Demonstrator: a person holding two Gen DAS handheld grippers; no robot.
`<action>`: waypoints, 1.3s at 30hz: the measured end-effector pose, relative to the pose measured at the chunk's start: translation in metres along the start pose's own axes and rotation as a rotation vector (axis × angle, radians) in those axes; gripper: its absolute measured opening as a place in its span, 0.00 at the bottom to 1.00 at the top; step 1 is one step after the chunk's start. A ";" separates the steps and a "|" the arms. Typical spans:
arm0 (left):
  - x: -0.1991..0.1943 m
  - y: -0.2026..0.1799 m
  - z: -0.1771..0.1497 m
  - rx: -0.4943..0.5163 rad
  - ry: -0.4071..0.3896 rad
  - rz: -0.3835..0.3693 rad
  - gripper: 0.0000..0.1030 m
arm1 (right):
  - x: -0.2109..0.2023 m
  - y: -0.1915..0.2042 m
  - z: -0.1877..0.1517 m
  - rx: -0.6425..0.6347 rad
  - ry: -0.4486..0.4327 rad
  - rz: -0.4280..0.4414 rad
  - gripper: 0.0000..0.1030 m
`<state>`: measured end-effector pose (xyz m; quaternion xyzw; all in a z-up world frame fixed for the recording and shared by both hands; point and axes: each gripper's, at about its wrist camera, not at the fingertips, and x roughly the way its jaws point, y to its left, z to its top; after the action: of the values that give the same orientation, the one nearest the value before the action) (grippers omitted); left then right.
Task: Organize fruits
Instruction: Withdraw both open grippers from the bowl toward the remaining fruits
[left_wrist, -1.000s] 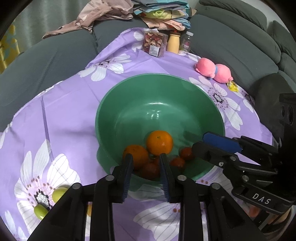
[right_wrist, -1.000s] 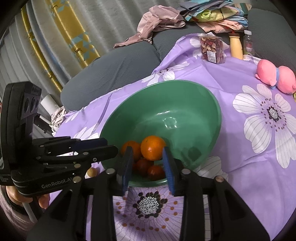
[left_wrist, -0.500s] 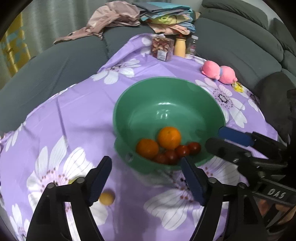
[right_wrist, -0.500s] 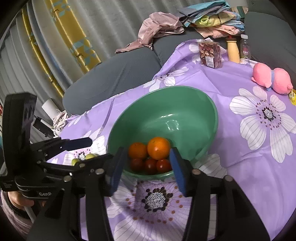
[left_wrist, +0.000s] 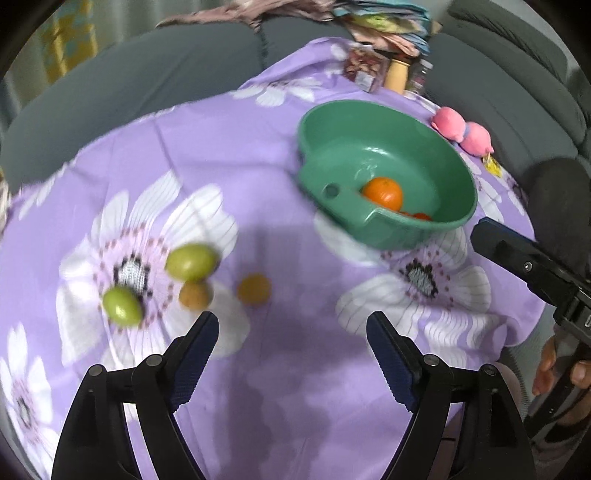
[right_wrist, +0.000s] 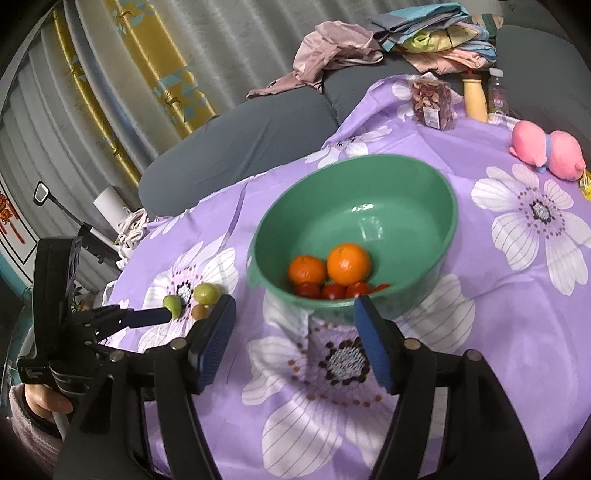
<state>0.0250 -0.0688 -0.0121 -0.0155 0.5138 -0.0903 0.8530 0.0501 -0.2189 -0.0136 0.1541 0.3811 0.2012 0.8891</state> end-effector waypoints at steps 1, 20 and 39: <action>-0.001 0.005 -0.005 -0.015 0.005 -0.003 0.83 | 0.001 0.001 -0.001 -0.001 0.006 0.004 0.66; -0.002 0.034 -0.039 -0.108 0.060 0.018 0.92 | 0.009 0.032 -0.014 -0.069 0.067 0.035 0.71; -0.005 0.042 -0.041 -0.134 0.056 0.018 0.96 | 0.021 0.050 -0.023 -0.126 0.128 0.044 0.77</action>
<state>-0.0074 -0.0237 -0.0318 -0.0655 0.5424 -0.0485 0.8362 0.0341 -0.1624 -0.0208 0.0932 0.4203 0.2538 0.8662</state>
